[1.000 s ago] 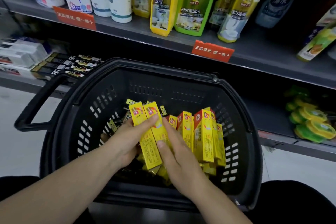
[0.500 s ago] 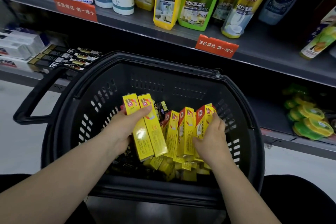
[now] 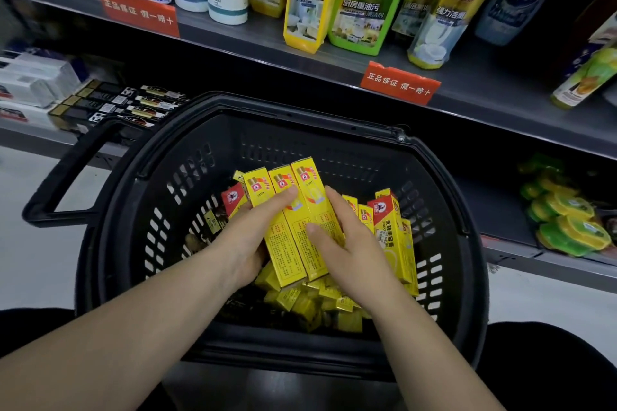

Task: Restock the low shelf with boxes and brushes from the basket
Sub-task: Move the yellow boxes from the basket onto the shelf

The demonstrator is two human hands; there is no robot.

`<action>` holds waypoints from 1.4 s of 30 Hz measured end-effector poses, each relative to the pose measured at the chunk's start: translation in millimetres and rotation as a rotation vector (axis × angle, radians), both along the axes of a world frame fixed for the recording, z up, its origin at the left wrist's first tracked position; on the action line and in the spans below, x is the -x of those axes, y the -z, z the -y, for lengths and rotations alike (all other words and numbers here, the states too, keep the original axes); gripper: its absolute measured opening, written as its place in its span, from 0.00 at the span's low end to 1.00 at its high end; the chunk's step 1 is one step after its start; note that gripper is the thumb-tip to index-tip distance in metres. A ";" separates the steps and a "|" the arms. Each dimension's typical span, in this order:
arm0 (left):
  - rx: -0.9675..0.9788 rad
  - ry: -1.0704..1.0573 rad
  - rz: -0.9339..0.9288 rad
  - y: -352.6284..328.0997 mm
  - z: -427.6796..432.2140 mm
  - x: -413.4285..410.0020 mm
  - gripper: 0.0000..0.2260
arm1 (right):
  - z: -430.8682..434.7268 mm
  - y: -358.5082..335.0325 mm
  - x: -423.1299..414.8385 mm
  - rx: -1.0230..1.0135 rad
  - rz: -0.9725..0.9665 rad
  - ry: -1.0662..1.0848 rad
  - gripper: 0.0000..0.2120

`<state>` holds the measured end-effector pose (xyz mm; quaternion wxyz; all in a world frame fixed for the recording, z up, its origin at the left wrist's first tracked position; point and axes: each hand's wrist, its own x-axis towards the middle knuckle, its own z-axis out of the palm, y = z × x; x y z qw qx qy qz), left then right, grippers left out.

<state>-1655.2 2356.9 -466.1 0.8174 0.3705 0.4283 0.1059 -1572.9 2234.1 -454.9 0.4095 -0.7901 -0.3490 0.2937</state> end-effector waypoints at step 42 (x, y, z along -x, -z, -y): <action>-0.502 -0.533 -0.157 -30.8 -131.4 86.3 0.06 | -75.9 6.9 8.5 -0.096 0.023 -0.178 0.13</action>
